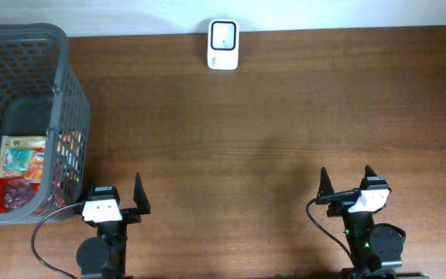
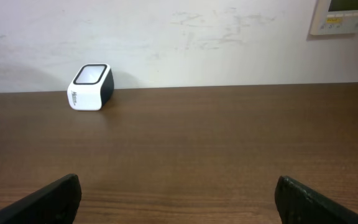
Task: Scan the item barcode
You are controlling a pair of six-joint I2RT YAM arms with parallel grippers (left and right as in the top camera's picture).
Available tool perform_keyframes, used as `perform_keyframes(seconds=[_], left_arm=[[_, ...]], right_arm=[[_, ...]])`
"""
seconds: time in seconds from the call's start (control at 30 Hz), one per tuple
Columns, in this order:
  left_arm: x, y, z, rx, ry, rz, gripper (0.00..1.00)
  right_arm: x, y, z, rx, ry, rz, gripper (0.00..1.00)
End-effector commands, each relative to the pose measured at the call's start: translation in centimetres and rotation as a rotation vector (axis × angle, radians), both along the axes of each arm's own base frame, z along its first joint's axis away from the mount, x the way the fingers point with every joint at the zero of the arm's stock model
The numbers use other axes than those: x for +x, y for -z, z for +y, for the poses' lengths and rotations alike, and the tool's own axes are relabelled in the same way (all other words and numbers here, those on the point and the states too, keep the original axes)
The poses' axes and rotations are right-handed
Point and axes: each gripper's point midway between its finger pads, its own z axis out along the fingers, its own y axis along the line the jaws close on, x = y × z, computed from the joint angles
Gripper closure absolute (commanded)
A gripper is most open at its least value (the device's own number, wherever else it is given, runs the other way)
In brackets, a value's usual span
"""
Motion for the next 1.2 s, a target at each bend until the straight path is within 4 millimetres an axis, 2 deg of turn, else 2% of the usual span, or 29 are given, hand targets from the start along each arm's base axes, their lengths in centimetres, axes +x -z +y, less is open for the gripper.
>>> perform_keyframes(seconds=[0.0, 0.8, 0.83, 0.87, 0.9, 0.93, 1.0, 1.03, 1.07, 1.1, 1.13, 1.17], left_arm=[[0.0, 0.1, -0.1, 0.018, 0.009, 0.001, 0.01], [0.0, 0.1, -0.1, 0.018, 0.009, 0.001, 0.01], [0.0, -0.1, -0.6, 0.004, 0.034, -0.007, 0.01], [-0.1, -1.7, -3.5, -0.06, 0.2, -0.07, 0.01], [-1.3, -4.5, -7.6, -0.054, 0.455, -0.181, 0.01], [-2.8, -7.1, -9.7, -0.011, 0.594, -0.291, 0.01], [-6.2, -12.8, -11.3, 0.115, 0.699, -0.573, 0.01], [-7.3, -14.1, -11.6, 0.153, 0.717, -0.65, 0.01], [-9.7, -16.6, -11.9, 0.228, 0.726, -0.806, 0.01], [-10.8, -17.6, -12.0, 0.257, 0.723, -0.871, 0.01], [-13.0, -19.2, -12.0, 0.312, 0.713, -0.997, 0.01], [-13.6, -19.7, -12.0, 0.326, 0.706, -1.032, 0.01]], right_arm=[[0.0, 0.2, -0.2, 0.007, 0.012, -0.001, 0.01], [0.0, 0.2, -0.2, 0.007, 0.012, -0.001, 0.01], [0.0, 0.2, -0.2, 0.007, 0.012, -0.001, 0.01], [0.0, 0.2, -0.2, 0.007, 0.012, -0.001, 0.01], [0.0, 0.2, -0.2, 0.007, 0.012, -0.001, 0.01], [0.0, 0.2, -0.2, 0.007, 0.012, -0.001, 0.01], [0.0, 0.2, -0.2, 0.007, 0.012, -0.001, 0.01], [0.0, 0.2, -0.2, 0.007, 0.012, -0.001, 0.01], [0.0, 0.2, -0.2, 0.007, 0.012, -0.001, 0.01], [0.0, 0.2, -0.2, 0.007, 0.012, -0.001, 0.01], [0.0, 0.2, -0.2, 0.007, 0.012, -0.001, 0.01], [0.0, 0.2, -0.2, 0.007, 0.012, -0.001, 0.01]])
